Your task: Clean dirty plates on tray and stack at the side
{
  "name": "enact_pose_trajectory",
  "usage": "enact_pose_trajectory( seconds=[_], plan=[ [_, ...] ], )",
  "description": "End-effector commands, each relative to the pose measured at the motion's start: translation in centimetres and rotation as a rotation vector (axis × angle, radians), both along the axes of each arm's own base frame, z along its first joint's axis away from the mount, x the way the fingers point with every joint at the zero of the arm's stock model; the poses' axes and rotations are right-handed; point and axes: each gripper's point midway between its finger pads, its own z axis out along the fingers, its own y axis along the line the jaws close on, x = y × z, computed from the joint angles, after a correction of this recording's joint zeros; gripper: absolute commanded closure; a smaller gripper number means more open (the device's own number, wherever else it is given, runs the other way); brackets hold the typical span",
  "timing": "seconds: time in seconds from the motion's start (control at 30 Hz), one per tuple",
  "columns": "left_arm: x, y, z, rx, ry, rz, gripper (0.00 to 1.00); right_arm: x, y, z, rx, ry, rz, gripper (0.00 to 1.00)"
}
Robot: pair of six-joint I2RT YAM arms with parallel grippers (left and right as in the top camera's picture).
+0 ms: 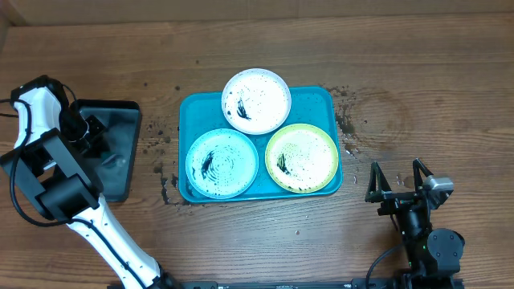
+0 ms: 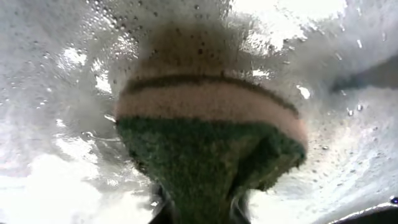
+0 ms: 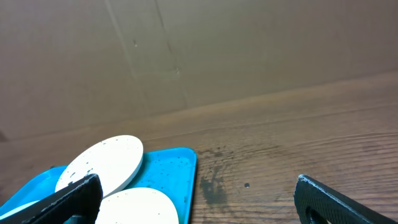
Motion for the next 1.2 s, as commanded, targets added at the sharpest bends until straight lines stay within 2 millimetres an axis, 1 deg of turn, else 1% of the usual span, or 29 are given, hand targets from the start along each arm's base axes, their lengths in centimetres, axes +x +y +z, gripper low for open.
enact_pose_trajectory(
  seconds=[0.0, 0.03, 0.07, 0.1, 0.13, 0.33, 0.37, 0.43, 0.47, 0.53, 0.57, 0.6, 0.67, 0.73, 0.87, 0.9, 0.93, 0.97, 1.0, 1.17],
  plan=[
    [-0.3, -0.4, -0.6, -0.021, 0.019, -0.007, 0.96, 0.0, 0.0, -0.2, -0.004, -0.002, -0.003, 0.0],
    [-0.3, -0.4, -0.6, -0.021, 0.019, -0.007, 0.96, 0.0, 0.0, -0.2, -0.004, -0.002, -0.003, 0.0],
    [-0.3, -0.4, -0.6, -0.021, 0.019, -0.007, 0.88, 0.0, 0.0, -0.2, -0.004, -0.002, -0.003, 0.0],
    [-0.3, -0.4, -0.6, -0.021, 0.019, -0.007, 0.62, 0.0, 0.0, -0.2, -0.004, -0.002, -0.003, 0.0],
    [-0.4, -0.5, -0.6, -0.024, 0.023, -0.007, 0.0, 0.0, 0.0, -0.2, -0.004, -0.002, -0.003, 0.0],
    [-1.3, -1.0, -0.4, -0.046, 0.06, -0.007, 0.0, 0.0, 0.0, -0.2, -0.004, -0.002, -0.003, 0.0],
    [-1.4, -1.1, -0.3, -0.049, 0.065, -0.007, 0.07, 0.0, 0.0, -0.2, -0.004, -0.002, -0.003, 0.0],
    [-1.7, -1.3, -0.2, -0.057, 0.078, -0.007, 0.3, 0.0, 0.0, -0.2, -0.004, -0.002, -0.003, 0.0],
    [-1.9, -1.4, -0.2, -0.062, 0.087, -0.007, 0.36, 0.0, 0.0, -0.2, -0.004, -0.002, -0.003, 0.0],
    [-2.1, -1.5, -0.1, -0.066, 0.094, -0.007, 0.6, 0.0, 0.0, -0.2, -0.004, -0.002, -0.003, 0.0],
    [-2.1, -1.5, -0.1, -0.068, 0.096, -0.007, 0.69, 0.0, 0.0, -0.2, -0.004, -0.002, -0.003, 0.0],
    [-2.3, -1.6, 0.0, -0.07, 0.1, -0.007, 0.82, 0.0, 0.0, -0.2, -0.004, -0.002, -0.003, 0.0],
    [-2.4, -1.6, 0.0, -0.073, 0.105, -0.007, 0.95, 0.0, 0.0, -0.2, -0.004, -0.002, -0.003, 0.0],
    [-2.4, -1.7, 0.0, -0.074, 0.107, -0.007, 0.96, 0.0, 0.0, -0.2, -0.004, -0.002, -0.003, 0.0],
    [-2.2, -1.5, -0.1, -0.068, 0.097, -0.007, 0.96, 0.0, 0.0, -0.2, -0.004, -0.002, -0.003, 0.0],
    [-2.0, -1.4, -0.1, -0.062, 0.088, -0.007, 0.91, 0.0, 0.0, -0.2, -0.004, -0.002, -0.003, 0.0],
    [-1.8, -1.3, -0.2, -0.057, 0.08, -0.007, 0.6, 0.0, 0.0, -0.2, -0.004, -0.002, -0.003, 0.0],
    [-1.5, -1.1, -0.3, -0.051, 0.071, -0.007, 0.1, 0.0, 0.0, -0.2, -0.004, -0.002, -0.003, 0.0],
    [-1.3, -1.0, -0.4, -0.045, 0.061, -0.008, 0.0, 0.0, 0.0, -0.2, -0.004, -0.002, -0.003, 0.0],
    [0.0, -0.2, -0.7, -0.013, 0.008, -0.007, 0.0, 0.0, 0.0, -0.2, -0.004, -0.002, -0.003, 0.0]
  ],
)
